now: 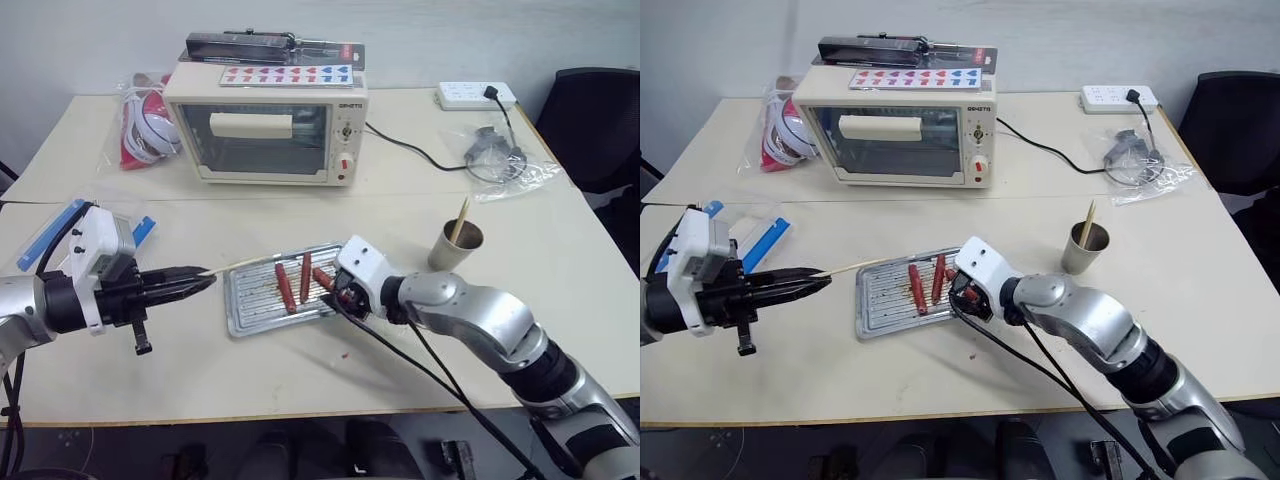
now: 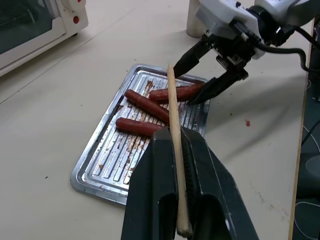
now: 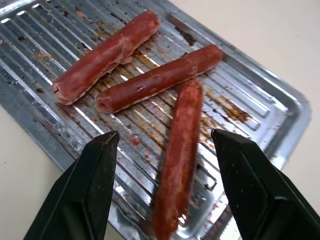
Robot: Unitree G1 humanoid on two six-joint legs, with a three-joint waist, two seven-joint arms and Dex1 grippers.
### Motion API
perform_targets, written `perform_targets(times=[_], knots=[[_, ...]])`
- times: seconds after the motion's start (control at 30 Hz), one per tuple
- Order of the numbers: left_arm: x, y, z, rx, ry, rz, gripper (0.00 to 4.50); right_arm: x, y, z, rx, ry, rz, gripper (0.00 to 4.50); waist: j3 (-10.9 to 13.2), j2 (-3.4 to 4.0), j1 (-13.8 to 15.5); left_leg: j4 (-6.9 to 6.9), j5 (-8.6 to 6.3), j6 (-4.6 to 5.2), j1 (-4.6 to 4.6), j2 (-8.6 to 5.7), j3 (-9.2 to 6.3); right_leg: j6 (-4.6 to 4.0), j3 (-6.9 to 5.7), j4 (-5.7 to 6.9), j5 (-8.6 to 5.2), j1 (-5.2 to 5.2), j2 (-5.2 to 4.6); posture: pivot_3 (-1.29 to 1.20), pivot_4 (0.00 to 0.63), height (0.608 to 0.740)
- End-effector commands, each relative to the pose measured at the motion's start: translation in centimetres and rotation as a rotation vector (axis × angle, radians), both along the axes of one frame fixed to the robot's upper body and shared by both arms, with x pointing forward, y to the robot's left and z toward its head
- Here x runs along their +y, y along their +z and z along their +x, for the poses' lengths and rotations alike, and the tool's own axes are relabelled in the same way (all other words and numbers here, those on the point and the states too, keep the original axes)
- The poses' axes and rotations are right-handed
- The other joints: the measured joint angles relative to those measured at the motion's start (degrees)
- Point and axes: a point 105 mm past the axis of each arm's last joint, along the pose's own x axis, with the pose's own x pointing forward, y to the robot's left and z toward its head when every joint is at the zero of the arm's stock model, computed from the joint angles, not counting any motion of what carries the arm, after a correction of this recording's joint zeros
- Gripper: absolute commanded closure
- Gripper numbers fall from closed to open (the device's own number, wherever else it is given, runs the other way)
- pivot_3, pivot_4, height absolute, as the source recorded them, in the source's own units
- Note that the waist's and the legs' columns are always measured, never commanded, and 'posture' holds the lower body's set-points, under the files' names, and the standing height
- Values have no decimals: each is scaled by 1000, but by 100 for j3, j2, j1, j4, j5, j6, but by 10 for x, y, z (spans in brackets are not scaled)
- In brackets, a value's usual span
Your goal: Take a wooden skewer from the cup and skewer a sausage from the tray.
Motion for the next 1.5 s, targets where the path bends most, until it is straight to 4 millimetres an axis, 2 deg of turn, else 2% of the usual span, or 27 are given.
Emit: perform_targets(times=[0.03, 0.17, 0.27, 0.4, 0.73, 0.9, 1.0, 1.1, 1.23, 1.33, 1.5], knots=[[0, 9, 0, -38, 2, 11, 4500, 2, 2, 4, -36, 0, 8, 1442, 0, 0, 1, 0, 0, 0, 0, 0, 0, 0, 0, 0, 0, 0, 0, 0, 150, 740], [-2, 10, 2, -46, 0, 9, 4500, 0, -4, 6, -18, -18, 9, 1442, 0, 0, -5, 0, 0, -1, 0, 0, 0, 0, -1, 1, 0, -1, 0, 0, 150, 740], [-2, 10, 3, -50, -2, 8, 4500, -2, -8, 6, 1, -28, 13, 1973, 0, 0, -16, 0, 0, -1, 1, -1, 0, 0, -1, 2, 0, 0, 0, 0, 150, 740], [-2, 10, 4, -51, -3, 7, 4500, -4, -12, 4, 28, -38, 21, 2936, 0, 0, -33, 0, 0, -1, 2, -1, 0, 0, 0, 3, 0, 1, 0, 0, 150, 740], [-3, 11, 7, -60, -9, 2, 4500, -9, -17, 6, 50, -72, 32, 2936, -1, -1, -97, 1, 1, -2, 8, -2, -1, 0, 0, 7, 0, 5, 0, 0, 150, 740], [-4, 12, 8, -65, -11, 0, 4500, -10, -18, 5, 58, -79, 42, 3868, -1, -1, -107, 0, 1, -3, 8, -2, -1, 0, 0, 8, 0, 5, 0, 0, 150, 740], [-6, 14, 10, -72, -16, -10, 4500, -12, -16, 4, 70, -75, 56, 3868, -1, -2, -102, 1, 1, -3, 9, -2, -1, 0, 0, 9, 0, 5, 0, 0, 150, 740], [-8, 16, 11, -75, -20, -23, 4500, -15, -5, 3, 77, -51, 91, 3868, -1, -2, -99, 1, 1, -3, 9, -4, -1, 0, 0, 9, 0, 6, 0, 0, 150, 740], [-7, 16, 13, -71, -26, -28, 4500, -20, 28, -7, 116, 69, 171, 3868, 0, 0, -104, 0, 1, -3, 7, -4, -1, 0, 1, 15, 0, 4, 0, 0, 150, 740], [-10, 14, 13, -53, -66, -28, 4500, -34, 61, -21, 139, 237, 171, 3868, 5, 8, -104, 0, 1, -2, 6, -4, -1, 0, 1, 12, 0, 2, 0, 0, 150, 740], [-22, 9, 9, 5, -188, -31, 4500, -61, 91, -41, 238, 400, 136, 3868, 6, 8, -100, -4, -1, 1, 6, -2, -3, 0, -2, 1, 0, 6, 0, 0, 150, 740]])
